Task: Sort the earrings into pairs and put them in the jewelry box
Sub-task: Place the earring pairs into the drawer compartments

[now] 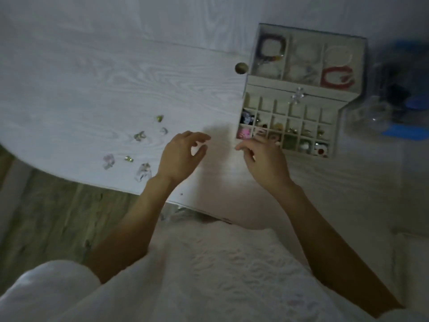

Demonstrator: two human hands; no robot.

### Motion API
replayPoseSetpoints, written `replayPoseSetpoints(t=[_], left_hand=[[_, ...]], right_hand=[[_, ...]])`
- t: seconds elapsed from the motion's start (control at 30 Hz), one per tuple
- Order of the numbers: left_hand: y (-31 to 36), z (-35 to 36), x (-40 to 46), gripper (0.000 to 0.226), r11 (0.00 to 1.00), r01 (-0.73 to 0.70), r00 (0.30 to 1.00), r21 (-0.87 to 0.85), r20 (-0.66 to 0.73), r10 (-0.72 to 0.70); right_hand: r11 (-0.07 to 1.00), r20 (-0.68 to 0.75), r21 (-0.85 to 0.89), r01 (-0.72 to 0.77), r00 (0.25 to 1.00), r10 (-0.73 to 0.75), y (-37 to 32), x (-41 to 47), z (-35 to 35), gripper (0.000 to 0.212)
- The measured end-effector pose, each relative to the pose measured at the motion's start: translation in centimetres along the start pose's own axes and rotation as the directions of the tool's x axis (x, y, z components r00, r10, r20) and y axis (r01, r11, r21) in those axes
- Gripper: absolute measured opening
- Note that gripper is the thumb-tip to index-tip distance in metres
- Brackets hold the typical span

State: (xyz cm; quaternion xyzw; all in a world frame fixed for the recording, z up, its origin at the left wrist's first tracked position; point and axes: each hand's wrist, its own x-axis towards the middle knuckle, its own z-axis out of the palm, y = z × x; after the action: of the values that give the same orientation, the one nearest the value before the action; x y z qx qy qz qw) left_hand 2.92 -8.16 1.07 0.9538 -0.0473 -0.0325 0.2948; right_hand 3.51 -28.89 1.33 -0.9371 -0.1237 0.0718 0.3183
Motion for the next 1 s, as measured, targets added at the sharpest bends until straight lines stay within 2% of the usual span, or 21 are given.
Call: replayPoseSetpoints(t=[0.17,0.27,0.33,0.43,0.53,0.6,0.7,0.87,1.0], left_hand=[[-6.8,-3.9,-5.8,0.02,0.965,0.263,0.958,-0.009,-0.114,-0.262],[-10.3,-5.2,-8.2,0.023,0.917,0.396,0.903,-0.055,-0.159,-0.399],[-11.9,-5.6,-9.3,0.029,0.888,0.45,0.877,-0.094,-0.142,-0.459],[-12.7,-5.2,-9.7,0.037,0.9,0.431,0.896,-0.069,-0.082,-0.436],[-12.8,-4.4,-8.9,0.037,0.948,0.319,0.947,-0.012,-0.045,-0.319],[-12.8,-4.1,-8.3,0.033,0.955,0.295,0.955,0.026,-0.038,-0.294],[-12.9,-4.1,-7.6,0.026,0.944,0.329,0.944,0.007,-0.031,-0.328],[-13.5,-4.1,-6.7,0.021,0.944,0.331,0.943,-0.015,0.049,-0.33],[-13.5,-4.0,-5.9,0.019,0.962,0.273,0.959,-0.025,0.088,-0.269]], right_hand=[[0.995,0.264,0.027,0.1,0.959,-0.104,-5.7,2.2,5.8,0.021],[0.994,0.349,0.049,0.102,0.93,-0.113,-8.9,2.9,9.2,0.023],[0.994,0.38,0.068,0.091,0.918,-0.11,-11.0,3.1,11.2,0.026],[0.994,0.394,0.052,0.094,0.913,-0.107,-13.4,3.4,13.7,0.033],[0.986,0.39,-0.079,0.148,0.915,-0.106,-14.9,3.7,15.8,0.037],[0.973,0.358,-0.168,0.158,0.93,-0.089,-15.3,4.0,16.6,0.032],[0.97,0.277,-0.219,0.103,0.96,-0.039,-15.4,4.4,17.0,0.024],[0.983,0.201,-0.182,0.008,0.979,0.029,-13.6,4.1,16.2,0.025],[0.995,0.155,-0.074,-0.061,0.985,0.072,-12.2,3.9,15.1,0.016]])
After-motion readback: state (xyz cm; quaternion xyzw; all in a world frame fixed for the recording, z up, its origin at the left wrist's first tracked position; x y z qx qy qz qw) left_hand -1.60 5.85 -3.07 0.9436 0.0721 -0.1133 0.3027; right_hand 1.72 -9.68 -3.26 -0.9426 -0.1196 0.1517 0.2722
